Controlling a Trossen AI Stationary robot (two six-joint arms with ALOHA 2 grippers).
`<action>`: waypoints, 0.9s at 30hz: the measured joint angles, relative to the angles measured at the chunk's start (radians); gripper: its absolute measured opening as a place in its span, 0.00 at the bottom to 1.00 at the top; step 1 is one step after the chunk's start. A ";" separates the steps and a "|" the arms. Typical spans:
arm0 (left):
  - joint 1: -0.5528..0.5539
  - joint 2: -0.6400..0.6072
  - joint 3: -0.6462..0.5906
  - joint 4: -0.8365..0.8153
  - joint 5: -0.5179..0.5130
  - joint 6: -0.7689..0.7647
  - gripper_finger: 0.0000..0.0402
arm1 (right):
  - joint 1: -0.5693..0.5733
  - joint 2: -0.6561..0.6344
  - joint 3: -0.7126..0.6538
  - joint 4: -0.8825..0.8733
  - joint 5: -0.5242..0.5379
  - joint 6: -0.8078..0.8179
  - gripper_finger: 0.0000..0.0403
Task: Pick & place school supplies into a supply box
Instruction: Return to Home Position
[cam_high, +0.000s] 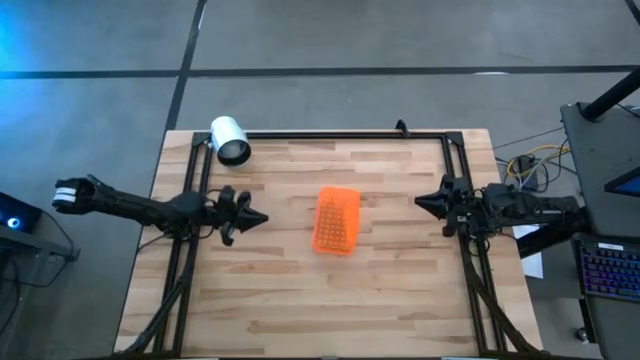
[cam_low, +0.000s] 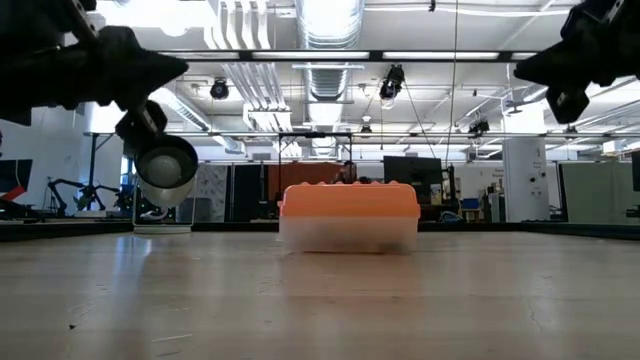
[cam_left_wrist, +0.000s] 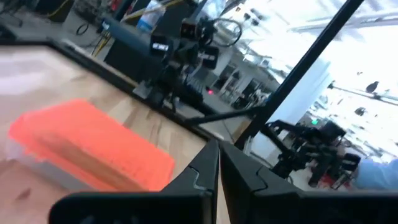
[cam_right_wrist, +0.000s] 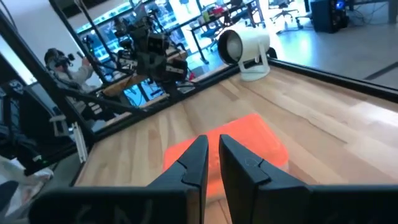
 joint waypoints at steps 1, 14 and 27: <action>0.000 -0.003 0.001 -0.016 0.000 -0.001 0.00 | 0.000 -0.008 -0.009 0.000 0.001 0.000 0.08; 0.002 -0.287 -0.003 -0.436 -0.002 -0.001 0.00 | -0.001 -0.022 -0.142 0.000 -0.008 -0.003 0.08; 0.134 -0.690 -0.003 -0.720 -0.006 -0.001 0.00 | -0.034 -0.027 -0.154 0.071 -0.007 -0.002 0.08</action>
